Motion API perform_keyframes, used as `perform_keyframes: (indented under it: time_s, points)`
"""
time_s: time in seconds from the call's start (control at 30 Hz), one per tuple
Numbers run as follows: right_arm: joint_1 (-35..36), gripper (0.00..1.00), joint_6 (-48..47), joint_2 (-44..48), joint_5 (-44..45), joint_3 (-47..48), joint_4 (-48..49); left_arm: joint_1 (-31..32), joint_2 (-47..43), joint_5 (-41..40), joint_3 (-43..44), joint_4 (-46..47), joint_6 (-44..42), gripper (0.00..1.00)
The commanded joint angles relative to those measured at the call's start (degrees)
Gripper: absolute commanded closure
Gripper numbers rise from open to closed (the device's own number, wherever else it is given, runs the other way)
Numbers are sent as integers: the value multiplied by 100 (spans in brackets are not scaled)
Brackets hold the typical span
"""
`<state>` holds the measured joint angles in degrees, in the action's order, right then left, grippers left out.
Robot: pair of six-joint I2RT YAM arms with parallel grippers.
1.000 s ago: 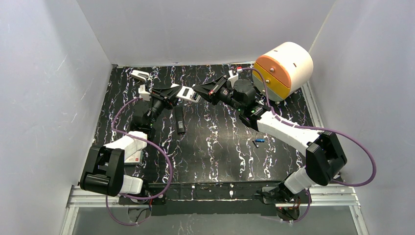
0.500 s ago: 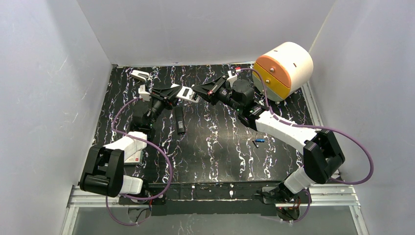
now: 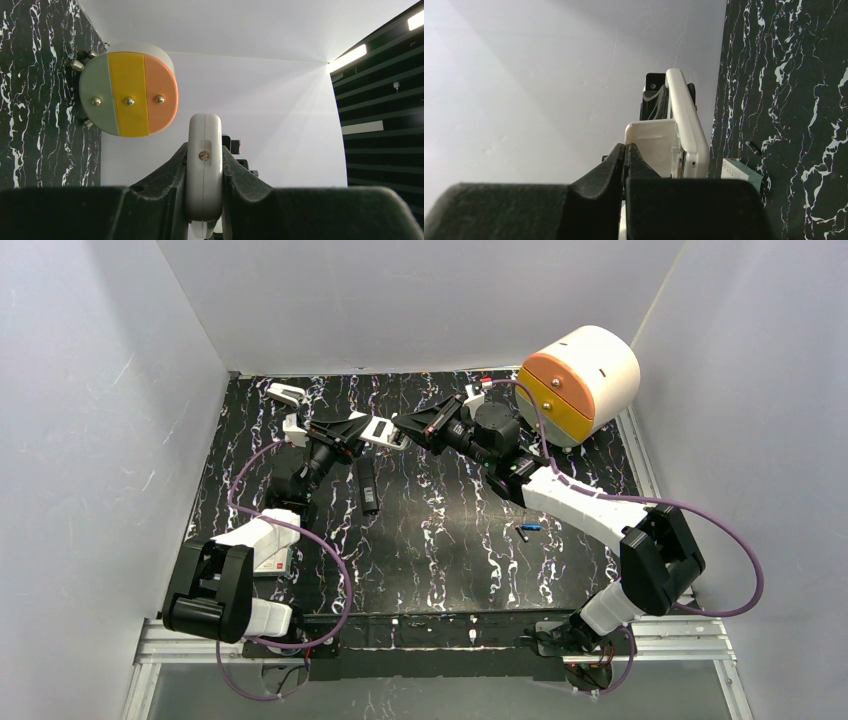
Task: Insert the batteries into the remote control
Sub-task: Load the battery cover into the remote control.
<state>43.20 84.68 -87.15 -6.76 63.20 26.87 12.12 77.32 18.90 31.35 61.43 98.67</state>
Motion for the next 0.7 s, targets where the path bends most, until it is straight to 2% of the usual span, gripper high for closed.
perform_keyframes:
  time_s: [0.0, 0.23, 0.53, 0.67]
  points:
    - [21, 87, -133, 195, 76, -76, -210, 1, -233, -6, 142, 286, 117, 100]
    - [25, 77, -178, 342, 156, -171, -360, 1, -211, -24, 119, 290, 135, 100]
    - [21, 71, -206, 436, 202, -202, -495, 1, -171, -39, 99, 287, 135, 100]
    - [20, 64, -213, 498, 239, -219, -539, -8, -156, -51, 99, 288, 130, 100]
